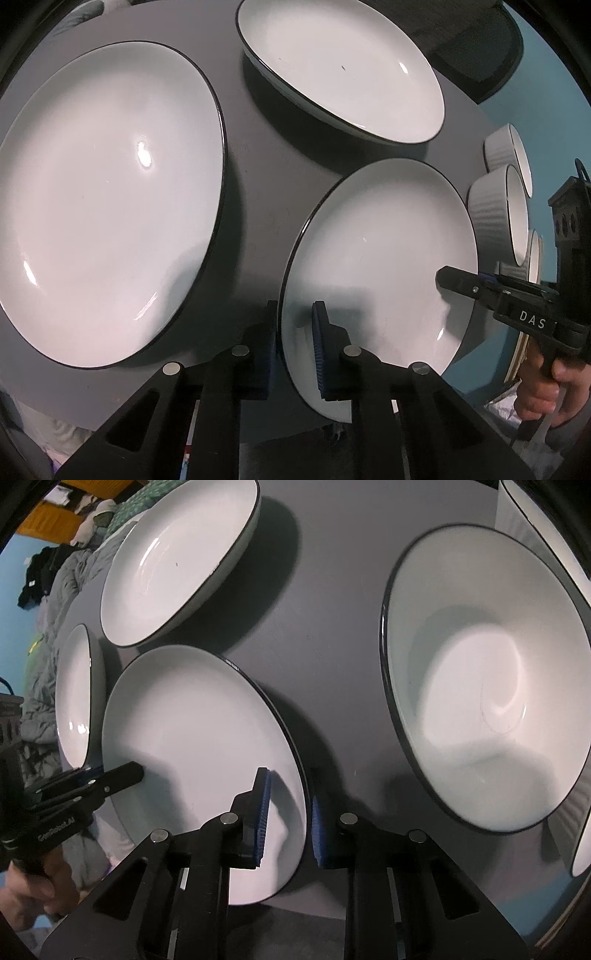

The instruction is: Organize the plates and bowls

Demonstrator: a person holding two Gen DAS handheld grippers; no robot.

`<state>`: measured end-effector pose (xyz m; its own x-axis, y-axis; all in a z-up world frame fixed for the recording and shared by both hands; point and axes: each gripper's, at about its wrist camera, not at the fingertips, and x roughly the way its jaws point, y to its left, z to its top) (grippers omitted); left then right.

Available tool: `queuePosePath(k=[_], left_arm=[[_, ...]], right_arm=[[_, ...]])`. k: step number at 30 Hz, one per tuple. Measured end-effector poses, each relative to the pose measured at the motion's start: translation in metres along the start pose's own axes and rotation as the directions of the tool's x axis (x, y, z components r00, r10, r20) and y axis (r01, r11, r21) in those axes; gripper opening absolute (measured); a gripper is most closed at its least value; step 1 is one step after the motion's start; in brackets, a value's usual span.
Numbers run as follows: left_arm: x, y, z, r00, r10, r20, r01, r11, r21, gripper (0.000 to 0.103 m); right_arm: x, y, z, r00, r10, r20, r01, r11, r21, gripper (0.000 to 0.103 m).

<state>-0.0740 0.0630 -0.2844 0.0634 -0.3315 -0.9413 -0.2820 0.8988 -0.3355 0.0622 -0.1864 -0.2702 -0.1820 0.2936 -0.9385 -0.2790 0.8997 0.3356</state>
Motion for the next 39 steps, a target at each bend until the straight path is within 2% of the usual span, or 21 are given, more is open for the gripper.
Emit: queuePosePath(k=[6, 13, 18, 20, 23, 24, 30, 39], left_arm=[[0.007, -0.006, 0.008, 0.999, -0.029, -0.017, 0.028, 1.0, -0.005, 0.017], [0.011, -0.012, 0.014, 0.999, -0.024, -0.025, 0.024, 1.0, -0.009, 0.017], [0.024, -0.029, 0.028, 0.999, -0.015, -0.044, 0.015, 1.0, -0.012, 0.017], [0.023, -0.034, 0.029, 0.999, 0.017, -0.036, -0.017, 1.0, -0.003, 0.019], [0.022, -0.047, 0.026, 0.993, 0.111, -0.029, -0.109, 0.992, 0.06, 0.023], [0.021, -0.048, 0.026, 0.992, 0.118, -0.032, -0.116, 0.991, 0.065, 0.023], [0.015, -0.044, 0.027, 0.994, 0.098, -0.05, -0.096, 0.994, 0.049, 0.023], [-0.01, -0.047, 0.042, 0.997, 0.069, -0.022, -0.068, 0.997, 0.041, 0.023]], right_arm=[[-0.007, -0.012, 0.003, 1.0, 0.009, -0.017, -0.008, 1.0, 0.017, 0.02], [-0.003, -0.005, 0.005, 0.999, 0.01, -0.03, -0.009, 1.0, 0.027, 0.021], [-0.005, -0.004, 0.012, 1.0, 0.002, -0.029, -0.002, 1.0, -0.007, 0.02], [-0.006, 0.0, 0.012, 1.0, -0.003, -0.025, 0.003, 1.0, -0.021, 0.02], [-0.005, -0.001, 0.016, 0.999, 0.008, -0.046, -0.009, 1.0, -0.021, 0.019], [-0.006, -0.001, 0.015, 0.999, 0.008, -0.048, -0.009, 1.0, -0.021, 0.018], [-0.012, 0.006, 0.019, 0.999, 0.019, -0.045, -0.02, 0.999, -0.024, 0.015], [-0.03, 0.01, 0.019, 0.999, 0.028, -0.016, -0.029, 0.998, -0.047, 0.015]])
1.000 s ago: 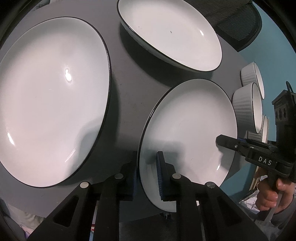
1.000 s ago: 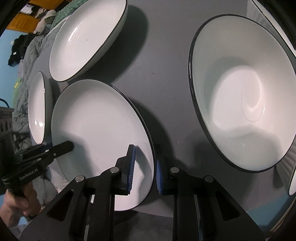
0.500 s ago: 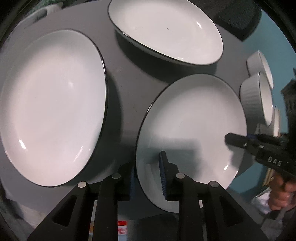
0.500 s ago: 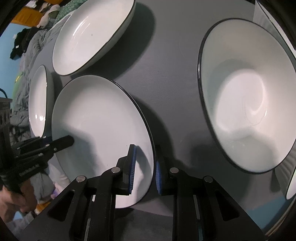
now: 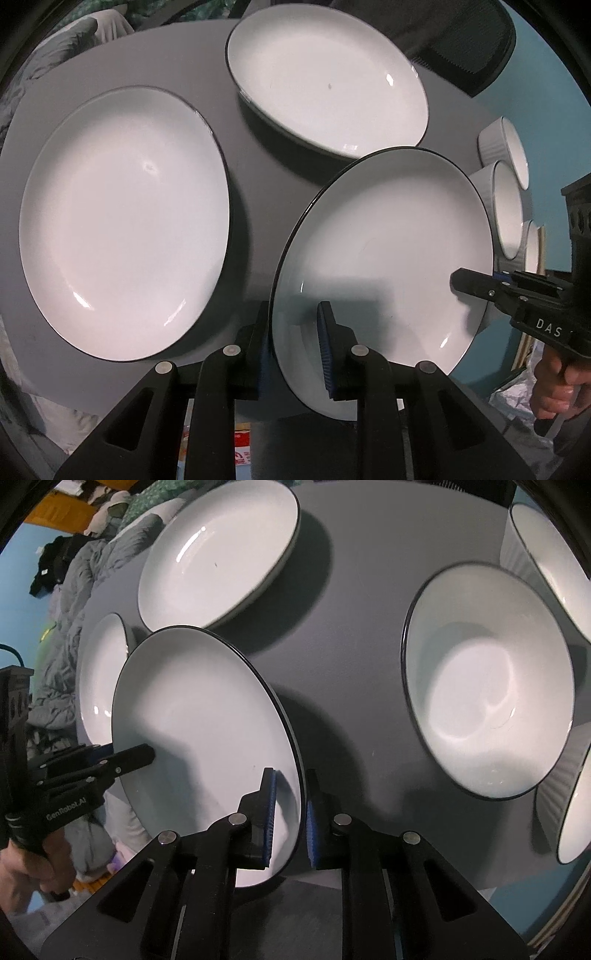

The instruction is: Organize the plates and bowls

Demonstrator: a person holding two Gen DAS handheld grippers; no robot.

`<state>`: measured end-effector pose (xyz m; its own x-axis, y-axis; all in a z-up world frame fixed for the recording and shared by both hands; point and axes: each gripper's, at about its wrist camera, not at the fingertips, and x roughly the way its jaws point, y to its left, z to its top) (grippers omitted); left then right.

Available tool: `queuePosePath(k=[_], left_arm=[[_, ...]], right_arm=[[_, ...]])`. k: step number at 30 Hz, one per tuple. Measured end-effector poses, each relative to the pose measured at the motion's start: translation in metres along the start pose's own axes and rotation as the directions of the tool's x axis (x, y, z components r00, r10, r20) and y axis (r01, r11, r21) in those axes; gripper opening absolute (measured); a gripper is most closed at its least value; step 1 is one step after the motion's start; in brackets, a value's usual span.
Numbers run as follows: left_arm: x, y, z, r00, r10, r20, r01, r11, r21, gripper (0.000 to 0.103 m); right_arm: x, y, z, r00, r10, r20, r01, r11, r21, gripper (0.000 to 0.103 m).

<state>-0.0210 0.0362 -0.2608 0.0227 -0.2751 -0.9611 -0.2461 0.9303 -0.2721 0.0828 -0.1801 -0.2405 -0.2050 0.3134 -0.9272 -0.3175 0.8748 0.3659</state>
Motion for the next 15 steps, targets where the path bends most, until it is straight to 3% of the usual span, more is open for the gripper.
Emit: queuePosePath(k=[15], left_arm=[[-0.03, 0.012, 0.066, 0.998, 0.017, 0.061, -0.016, 1.0, -0.025, 0.023]], right_arm=[[-0.015, 0.033, 0.054, 0.998, -0.01, 0.06, 0.014, 0.998, -0.058, 0.014]])
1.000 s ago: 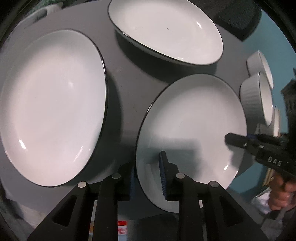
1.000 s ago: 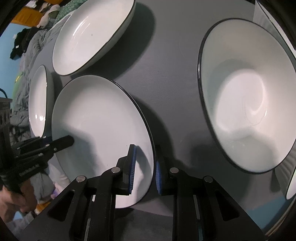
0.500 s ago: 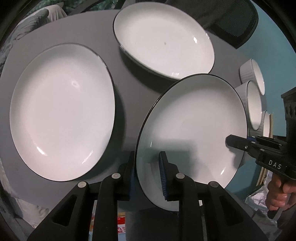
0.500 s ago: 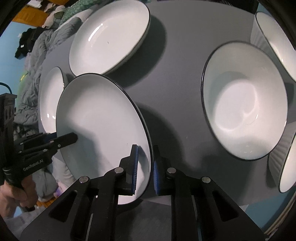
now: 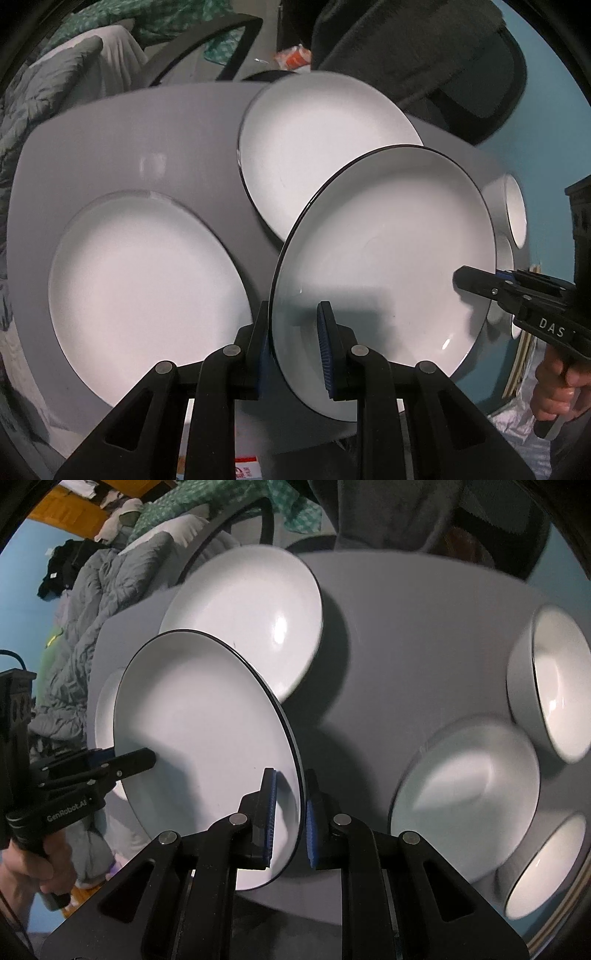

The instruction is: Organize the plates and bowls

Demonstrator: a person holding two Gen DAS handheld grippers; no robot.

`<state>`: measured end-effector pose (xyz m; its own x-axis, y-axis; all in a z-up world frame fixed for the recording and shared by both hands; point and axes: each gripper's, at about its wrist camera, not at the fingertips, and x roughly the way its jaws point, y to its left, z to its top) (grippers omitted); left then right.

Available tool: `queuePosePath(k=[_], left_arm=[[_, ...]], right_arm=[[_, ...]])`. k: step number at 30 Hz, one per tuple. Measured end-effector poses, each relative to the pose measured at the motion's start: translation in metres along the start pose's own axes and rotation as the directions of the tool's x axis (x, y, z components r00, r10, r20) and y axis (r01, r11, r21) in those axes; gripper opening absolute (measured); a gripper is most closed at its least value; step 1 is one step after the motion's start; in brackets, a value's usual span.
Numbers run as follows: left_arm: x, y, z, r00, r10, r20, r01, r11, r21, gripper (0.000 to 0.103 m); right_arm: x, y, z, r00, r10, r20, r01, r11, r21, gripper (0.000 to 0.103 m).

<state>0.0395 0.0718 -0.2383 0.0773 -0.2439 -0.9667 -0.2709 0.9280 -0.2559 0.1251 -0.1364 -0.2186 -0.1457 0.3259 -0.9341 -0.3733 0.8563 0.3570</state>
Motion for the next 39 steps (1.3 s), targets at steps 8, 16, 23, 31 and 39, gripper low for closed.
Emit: queuePosePath(k=[8, 16, 23, 31, 39], left_arm=[[0.0, 0.007, 0.04, 0.999, 0.03, 0.016, -0.029, 0.999, -0.03, 0.023], [0.009, 0.015, 0.067, 0.998, 0.067, 0.009, -0.067, 0.996, -0.051, 0.023], [0.021, 0.012, 0.083, 0.997, 0.073, -0.008, -0.074, 0.995, -0.063, 0.023], [0.027, 0.007, 0.087, 0.997, 0.074, -0.023, -0.075, 0.996, -0.054, 0.023], [0.028, 0.005, 0.087, 0.997, 0.072, -0.006, -0.072, 0.997, -0.036, 0.023]], right_arm=[[0.009, 0.002, 0.042, 1.0, 0.029, -0.002, -0.029, 1.0, -0.01, 0.014], [0.02, -0.009, 0.068, 0.997, 0.064, -0.043, -0.063, 0.998, 0.009, 0.015], [0.027, -0.012, 0.081, 0.996, 0.059, -0.069, -0.058, 0.998, 0.016, 0.015], [0.03, -0.014, 0.091, 0.996, 0.01, -0.086, -0.009, 1.0, 0.019, 0.017], [0.032, -0.01, 0.098, 0.991, -0.025, -0.132, 0.034, 0.997, 0.065, 0.028]])
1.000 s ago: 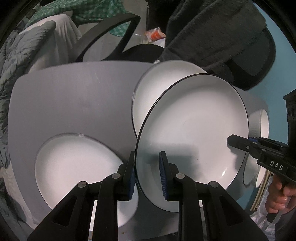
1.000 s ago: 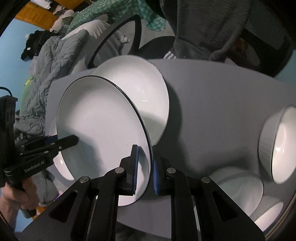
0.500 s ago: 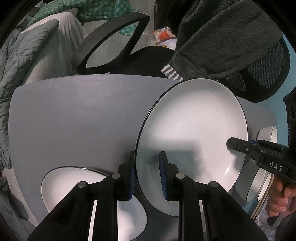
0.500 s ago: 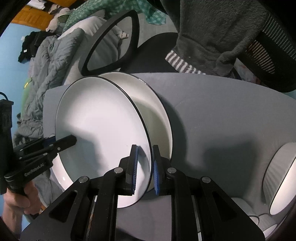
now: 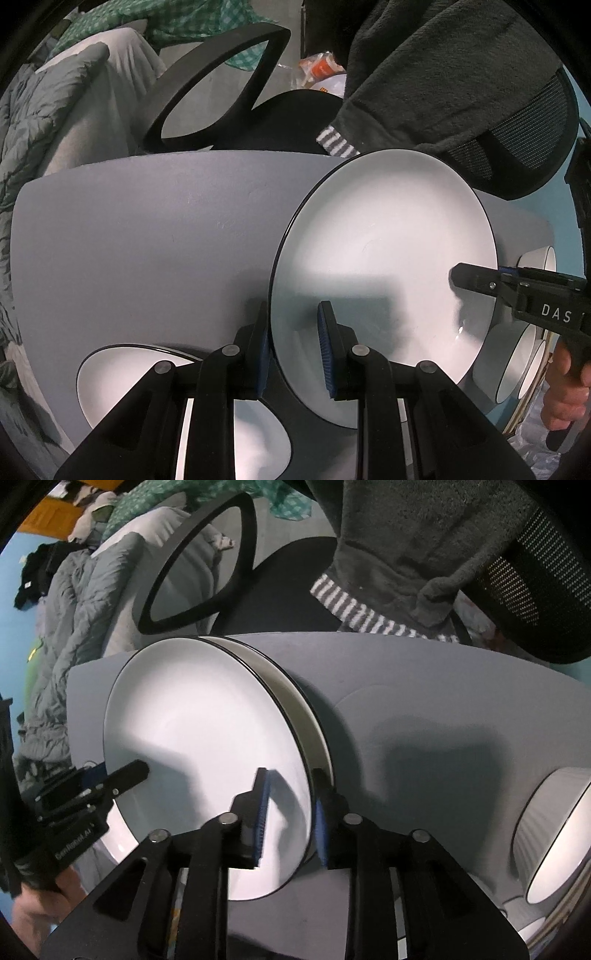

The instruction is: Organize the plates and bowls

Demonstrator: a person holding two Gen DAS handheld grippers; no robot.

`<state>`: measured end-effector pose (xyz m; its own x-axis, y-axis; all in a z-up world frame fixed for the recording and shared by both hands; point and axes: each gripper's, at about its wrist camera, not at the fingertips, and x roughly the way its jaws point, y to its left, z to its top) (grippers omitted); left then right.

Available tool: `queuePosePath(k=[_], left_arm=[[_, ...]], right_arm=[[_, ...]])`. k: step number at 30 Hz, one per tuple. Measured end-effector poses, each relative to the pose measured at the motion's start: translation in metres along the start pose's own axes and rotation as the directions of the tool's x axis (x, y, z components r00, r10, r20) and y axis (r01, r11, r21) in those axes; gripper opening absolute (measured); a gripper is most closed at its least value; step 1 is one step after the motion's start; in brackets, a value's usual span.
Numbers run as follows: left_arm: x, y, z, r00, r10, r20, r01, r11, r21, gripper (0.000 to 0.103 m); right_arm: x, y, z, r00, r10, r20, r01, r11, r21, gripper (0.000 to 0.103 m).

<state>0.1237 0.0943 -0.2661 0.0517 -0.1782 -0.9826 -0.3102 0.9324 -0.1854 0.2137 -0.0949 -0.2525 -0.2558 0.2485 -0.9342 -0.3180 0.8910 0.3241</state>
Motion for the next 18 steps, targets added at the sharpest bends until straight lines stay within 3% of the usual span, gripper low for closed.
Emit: queuePosePath(k=[6, 13, 18], left_arm=[[-0.003, -0.004, -0.002, 1.0, 0.024, 0.006, -0.024, 0.999, 0.025, 0.023], [-0.004, -0.009, -0.008, 0.999, 0.05, 0.004, -0.05, 0.997, 0.06, 0.023], [-0.008, -0.004, -0.01, 0.999, 0.05, -0.011, -0.05, 0.998, 0.023, 0.026]], right_arm=[[0.003, 0.006, 0.005, 0.999, -0.04, -0.034, 0.042, 0.998, 0.041, 0.036], [0.001, 0.021, 0.002, 0.99, -0.137, -0.028, 0.136, 0.99, -0.019, 0.04], [-0.002, 0.026, -0.001, 0.984, -0.177, -0.018, 0.176, 0.983, -0.046, 0.044]])
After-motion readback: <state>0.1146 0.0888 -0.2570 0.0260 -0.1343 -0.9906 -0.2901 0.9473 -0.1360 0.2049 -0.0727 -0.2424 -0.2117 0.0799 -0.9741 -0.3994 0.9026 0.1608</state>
